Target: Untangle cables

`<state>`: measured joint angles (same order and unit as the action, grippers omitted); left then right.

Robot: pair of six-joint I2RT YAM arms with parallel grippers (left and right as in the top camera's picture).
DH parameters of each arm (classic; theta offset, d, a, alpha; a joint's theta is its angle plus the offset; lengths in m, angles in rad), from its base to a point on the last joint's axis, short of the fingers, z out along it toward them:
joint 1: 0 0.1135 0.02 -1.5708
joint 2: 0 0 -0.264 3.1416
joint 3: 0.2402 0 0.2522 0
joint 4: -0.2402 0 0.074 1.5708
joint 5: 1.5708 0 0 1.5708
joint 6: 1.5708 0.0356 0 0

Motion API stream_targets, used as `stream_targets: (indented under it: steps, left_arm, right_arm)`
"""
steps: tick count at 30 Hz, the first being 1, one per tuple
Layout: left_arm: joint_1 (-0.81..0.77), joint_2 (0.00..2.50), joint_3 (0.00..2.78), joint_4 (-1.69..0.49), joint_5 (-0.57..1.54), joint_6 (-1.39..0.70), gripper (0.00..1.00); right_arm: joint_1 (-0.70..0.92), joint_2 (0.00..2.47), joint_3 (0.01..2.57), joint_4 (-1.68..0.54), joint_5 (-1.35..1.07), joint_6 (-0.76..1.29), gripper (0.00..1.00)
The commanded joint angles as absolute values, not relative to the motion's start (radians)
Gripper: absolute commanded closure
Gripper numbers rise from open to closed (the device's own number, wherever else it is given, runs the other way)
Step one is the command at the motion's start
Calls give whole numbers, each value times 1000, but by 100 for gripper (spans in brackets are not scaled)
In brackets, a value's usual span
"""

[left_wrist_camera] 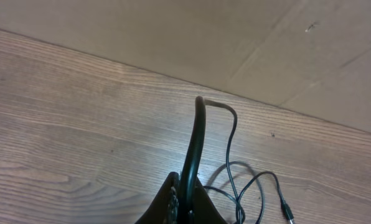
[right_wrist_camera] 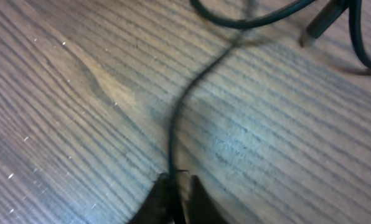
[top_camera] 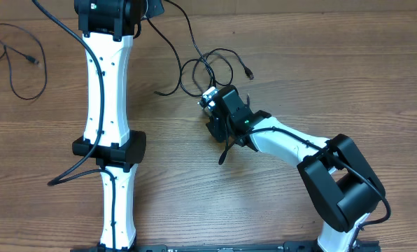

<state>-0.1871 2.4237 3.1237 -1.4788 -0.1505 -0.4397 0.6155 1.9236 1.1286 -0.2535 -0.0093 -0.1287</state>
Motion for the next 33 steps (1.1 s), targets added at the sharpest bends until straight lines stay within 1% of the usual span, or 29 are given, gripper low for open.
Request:
stream_targets:
  steps: [1, 3, 4, 5, 7, 8, 9, 10, 11, 14, 16, 18, 19, 23, 26, 30, 33]
  left_arm:
    - [-179, 2387, 3142, -1492, -168, -453, 96]
    - [-163, 2386, 3142, -1491, -168, -450, 96]
    - [-150, 2381, 3142, -1489, -168, -450, 96]
    - [-140, 2377, 3142, -1488, -168, -450, 96]
    - [-111, 2360, 3142, -1489, -167, -450, 96]
    - [-93, 2348, 3142, -1490, -167, -450, 96]
    - [-44, 2316, 3142, -1489, -167, -449, 96]
    - [-28, 2305, 3142, -1488, -167, -449, 96]
    - [12, 2275, 3142, -1485, -167, -448, 96]
    - [111, 2217, 3142, -1447, -167, -427, 96]
    - [153, 2208, 3142, -1447, -147, -435, 96]
    - [199, 2209, 3142, -1448, -7, -433, 96]
    - [205, 2210, 3142, -1448, 26, -433, 96]
    - [194, 2211, 3142, -1448, 33, -426, 96]
    - [179, 2211, 3142, -1467, 115, -426, 96]
    - [153, 2211, 3141, -1470, 227, -426, 96]
    - [109, 2211, 3141, -1470, 241, -426, 96]
  right_arm:
    - [567, 1880, 1214, -360, 10, -19, 96]
    - [489, 1825, 1249, -491, 84, 66, 96]
    - [425, 1787, 1250, -557, 151, 105, 96]
    - [377, 1766, 1250, -603, 197, 114, 96]
    - [255, 1731, 1250, -690, 298, 159, 96]
    - [165, 1717, 1250, -733, 345, 210, 96]
    - [26, 1710, 1250, -769, 347, 265, 96]
    - [-27, 1710, 1250, -778, 346, 292, 96]
    - [-148, 1710, 1250, -793, 327, 339, 96]
    - [-402, 1710, 1250, -796, 211, 344, 96]
    - [-467, 1710, 1250, -801, 165, 344, 96]
    - [-517, 1710, 1250, -799, 110, 345, 96]
    - [-521, 1710, 1250, -797, 110, 344, 96]
    - [-516, 1710, 1250, -794, 110, 344, 96]
    - [-495, 1710, 1250, -795, 95, 344, 96]
    - [-452, 1710, 1250, -788, -4, 332, 96]
    - [-397, 1710, 1251, -777, -27, 310, 95]
